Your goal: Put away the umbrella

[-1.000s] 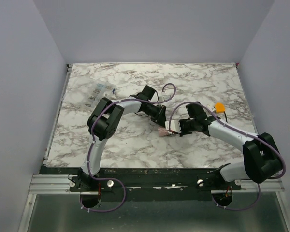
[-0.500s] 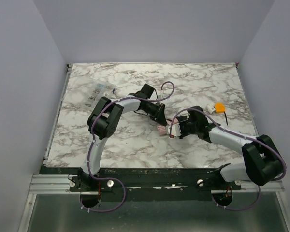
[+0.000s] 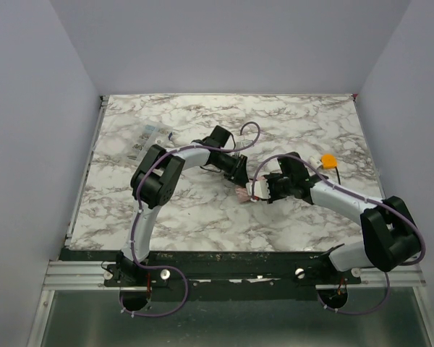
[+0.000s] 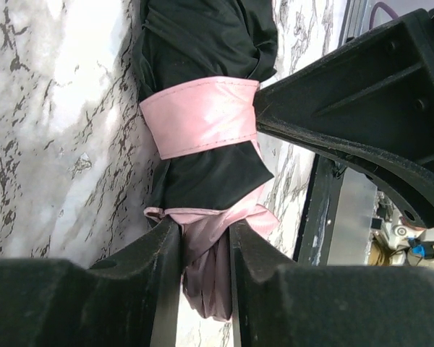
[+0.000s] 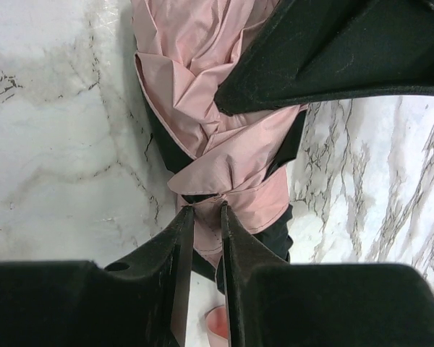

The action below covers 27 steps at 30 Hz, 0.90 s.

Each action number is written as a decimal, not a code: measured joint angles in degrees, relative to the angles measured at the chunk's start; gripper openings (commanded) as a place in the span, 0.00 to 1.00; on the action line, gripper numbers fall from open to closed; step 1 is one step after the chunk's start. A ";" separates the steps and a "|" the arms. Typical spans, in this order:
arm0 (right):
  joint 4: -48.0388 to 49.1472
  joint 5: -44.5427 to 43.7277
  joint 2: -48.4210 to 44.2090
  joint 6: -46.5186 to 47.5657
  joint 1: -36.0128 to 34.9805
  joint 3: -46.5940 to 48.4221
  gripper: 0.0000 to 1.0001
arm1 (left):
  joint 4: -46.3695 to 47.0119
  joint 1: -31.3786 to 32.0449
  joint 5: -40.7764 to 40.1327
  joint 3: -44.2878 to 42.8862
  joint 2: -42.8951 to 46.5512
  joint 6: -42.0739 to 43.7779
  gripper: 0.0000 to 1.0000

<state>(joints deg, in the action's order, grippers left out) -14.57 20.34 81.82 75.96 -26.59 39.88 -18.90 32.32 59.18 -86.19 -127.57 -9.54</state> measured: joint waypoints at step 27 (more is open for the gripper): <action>-0.96 0.04 0.28 -0.76 0.07 0.66 0.22 | 15.47 -1.88 -1.31 11.72 8.50 -12.59 0.70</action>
<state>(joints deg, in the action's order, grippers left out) -15.53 20.38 82.11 75.20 -26.52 40.53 -3.42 30.44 57.87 -74.48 -119.07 -22.13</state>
